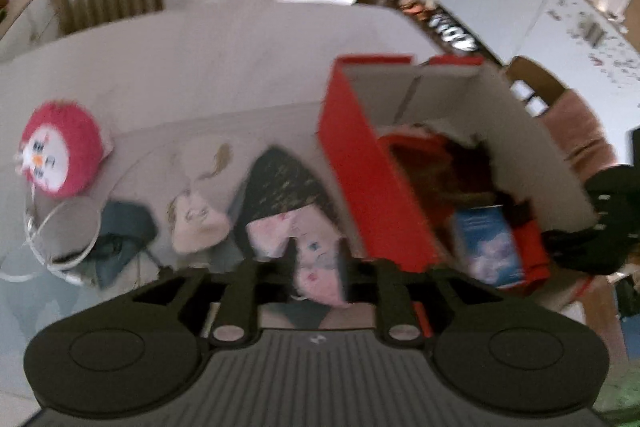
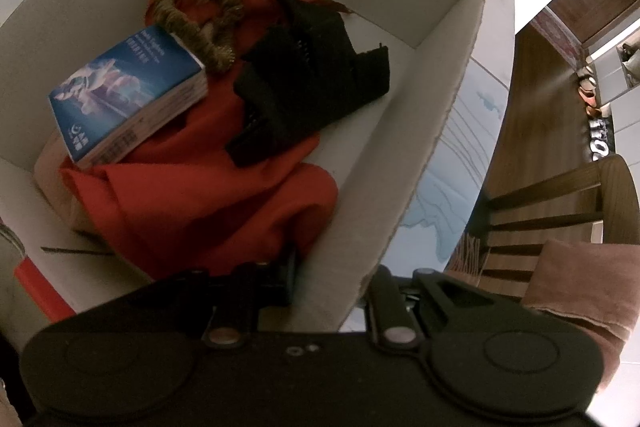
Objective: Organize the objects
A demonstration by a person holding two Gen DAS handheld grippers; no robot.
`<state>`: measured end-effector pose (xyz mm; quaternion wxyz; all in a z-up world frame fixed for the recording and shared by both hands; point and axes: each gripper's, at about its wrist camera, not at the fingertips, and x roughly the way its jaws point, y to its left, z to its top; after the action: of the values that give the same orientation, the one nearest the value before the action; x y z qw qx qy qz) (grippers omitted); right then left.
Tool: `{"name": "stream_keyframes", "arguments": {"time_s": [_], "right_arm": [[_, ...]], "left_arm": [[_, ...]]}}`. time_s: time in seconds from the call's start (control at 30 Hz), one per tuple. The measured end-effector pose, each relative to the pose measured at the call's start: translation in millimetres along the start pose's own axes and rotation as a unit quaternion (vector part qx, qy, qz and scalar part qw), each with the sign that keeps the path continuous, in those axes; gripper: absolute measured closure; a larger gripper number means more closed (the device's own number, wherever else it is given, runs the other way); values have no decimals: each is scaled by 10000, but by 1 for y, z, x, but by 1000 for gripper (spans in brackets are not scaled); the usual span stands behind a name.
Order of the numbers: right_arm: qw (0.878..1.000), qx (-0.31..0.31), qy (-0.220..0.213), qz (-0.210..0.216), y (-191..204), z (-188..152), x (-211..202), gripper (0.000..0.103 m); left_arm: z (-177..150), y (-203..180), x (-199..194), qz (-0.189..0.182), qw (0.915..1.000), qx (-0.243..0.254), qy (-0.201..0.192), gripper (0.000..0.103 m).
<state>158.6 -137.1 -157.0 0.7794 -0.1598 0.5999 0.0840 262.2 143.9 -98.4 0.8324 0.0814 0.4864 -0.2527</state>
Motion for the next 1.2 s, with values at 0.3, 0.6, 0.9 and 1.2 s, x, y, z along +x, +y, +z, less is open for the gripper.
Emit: {"name": "stream_keyframes", "arguments": {"time_s": [0.3,0.6,0.9,1.2], "right_arm": [[10000,32,17,39,0,0,0,89],[9999,58,25,78,-1,0,1,89],[9999,70,27,85,-2,1,2,89],[9999,91,23,84,-1,0,3,89]], "left_arm": [[-11,17,42,285,9985,-443,159,32],[-13,7,70,531,9978,-270,297,32],[-15,-5,84,640,9968,-41,478,36],[-15,-18,85,679,9967,168,403,93]]}}
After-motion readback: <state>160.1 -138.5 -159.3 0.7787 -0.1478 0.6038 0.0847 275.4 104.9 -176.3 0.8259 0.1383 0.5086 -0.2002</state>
